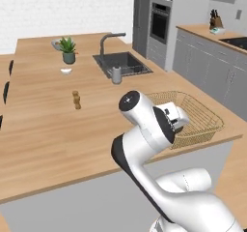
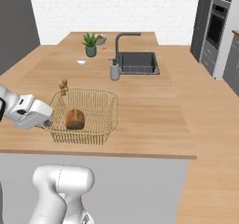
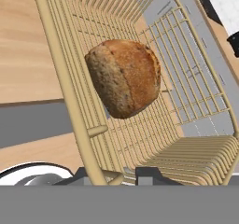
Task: Open the cabinet, pick up the bread from the cabinet and place it in the basket. Then move the basket to the dining counter.
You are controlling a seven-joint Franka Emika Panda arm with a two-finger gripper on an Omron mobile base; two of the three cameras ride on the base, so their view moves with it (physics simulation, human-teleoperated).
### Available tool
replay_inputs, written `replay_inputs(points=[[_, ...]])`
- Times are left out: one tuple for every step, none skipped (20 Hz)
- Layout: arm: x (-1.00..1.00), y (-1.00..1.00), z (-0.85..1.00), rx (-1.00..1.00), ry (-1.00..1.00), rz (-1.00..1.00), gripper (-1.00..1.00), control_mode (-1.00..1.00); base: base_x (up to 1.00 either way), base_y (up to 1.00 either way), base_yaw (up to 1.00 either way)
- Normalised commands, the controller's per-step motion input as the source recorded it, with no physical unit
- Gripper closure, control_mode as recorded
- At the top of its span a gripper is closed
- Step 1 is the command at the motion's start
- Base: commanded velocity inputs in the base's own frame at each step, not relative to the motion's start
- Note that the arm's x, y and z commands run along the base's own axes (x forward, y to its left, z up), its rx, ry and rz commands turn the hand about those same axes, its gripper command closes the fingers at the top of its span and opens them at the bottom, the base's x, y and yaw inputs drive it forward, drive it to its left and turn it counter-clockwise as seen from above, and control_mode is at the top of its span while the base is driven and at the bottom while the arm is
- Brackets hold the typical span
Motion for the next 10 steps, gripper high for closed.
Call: replay_inputs(points=[[0.0, 0.0, 0.0, 0.0, 0.0, 0.0, 1.0, 1.0, 0.46, 0.35, 0.0], [0.0, 0.0, 0.0, 0.0, 0.0, 0.0, 1.0, 1.0, 0.44, 0.35, 0.0], [0.0, 0.0, 0.0, 0.0, 0.0, 0.0, 1.0, 1.0, 0.41, 0.35, 0.0], [0.0, 0.0, 0.0, 0.0, 0.0, 0.0, 1.0, 1.0, 0.3, 0.32, 0.0], [0.0, 0.0, 0.0, 0.0, 0.0, 0.0, 1.0, 1.0, 0.19, 0.27, 0.0], [0.0, 0.0, 0.0, 0.0, 0.0, 0.0, 1.0, 1.0, 0.09, 0.17, 0.0], [0.0, 0.0, 0.0, 0.0, 0.0, 0.0, 1.0, 1.0, 0.08, 0.09, 0.0], [0.07, 0.04, 0.0, 0.0, 0.0, 0.0, 1.0, -1.0, 0.0, 0.0, 0.0], [0.16, 0.04, 0.0, 0.0, 0.0, 0.0, 1.0, -1.0, 0.0, 0.0, 0.0], [0.3, 0.03, 0.0, 0.0, 0.0, 0.0, 1.0, -1.0, 0.0, 0.0, 0.0]])
